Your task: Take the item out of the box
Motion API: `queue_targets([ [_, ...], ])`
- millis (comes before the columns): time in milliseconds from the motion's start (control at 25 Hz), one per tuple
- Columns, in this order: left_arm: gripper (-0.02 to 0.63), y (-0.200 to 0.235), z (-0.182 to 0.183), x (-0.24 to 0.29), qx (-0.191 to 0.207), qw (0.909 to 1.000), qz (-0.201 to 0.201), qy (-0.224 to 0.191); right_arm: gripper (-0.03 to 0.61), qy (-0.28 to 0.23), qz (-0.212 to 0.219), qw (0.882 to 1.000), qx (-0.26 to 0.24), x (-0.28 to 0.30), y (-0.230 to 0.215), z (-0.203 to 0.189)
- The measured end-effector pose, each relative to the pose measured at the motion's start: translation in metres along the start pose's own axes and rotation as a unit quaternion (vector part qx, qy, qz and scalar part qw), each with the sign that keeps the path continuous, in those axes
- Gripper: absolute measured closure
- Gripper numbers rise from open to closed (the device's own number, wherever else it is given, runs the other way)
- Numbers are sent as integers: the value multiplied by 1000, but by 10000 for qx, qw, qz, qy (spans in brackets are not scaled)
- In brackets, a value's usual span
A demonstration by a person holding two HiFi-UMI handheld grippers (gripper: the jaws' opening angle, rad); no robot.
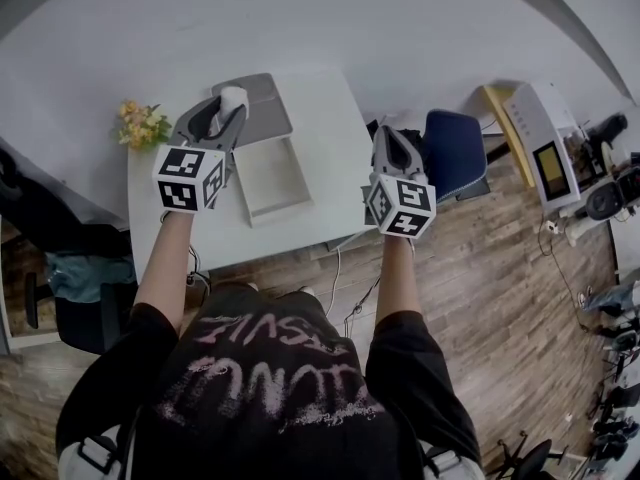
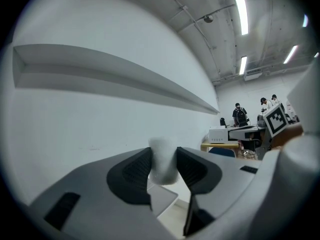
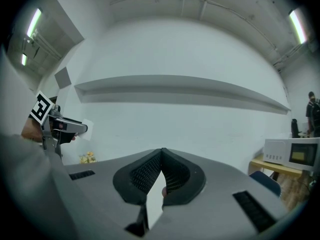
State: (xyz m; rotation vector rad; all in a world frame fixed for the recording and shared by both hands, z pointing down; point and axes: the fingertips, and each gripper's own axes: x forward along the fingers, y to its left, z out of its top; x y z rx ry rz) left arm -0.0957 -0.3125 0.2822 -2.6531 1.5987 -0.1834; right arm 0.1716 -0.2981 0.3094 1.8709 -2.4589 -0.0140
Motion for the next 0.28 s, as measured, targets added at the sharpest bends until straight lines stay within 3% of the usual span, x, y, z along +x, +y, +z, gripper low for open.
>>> queue_targets([
  [280,451,-2,2,3,66,10000,-47,-30,577,-33,-36,10000,-9,0,-4,1],
])
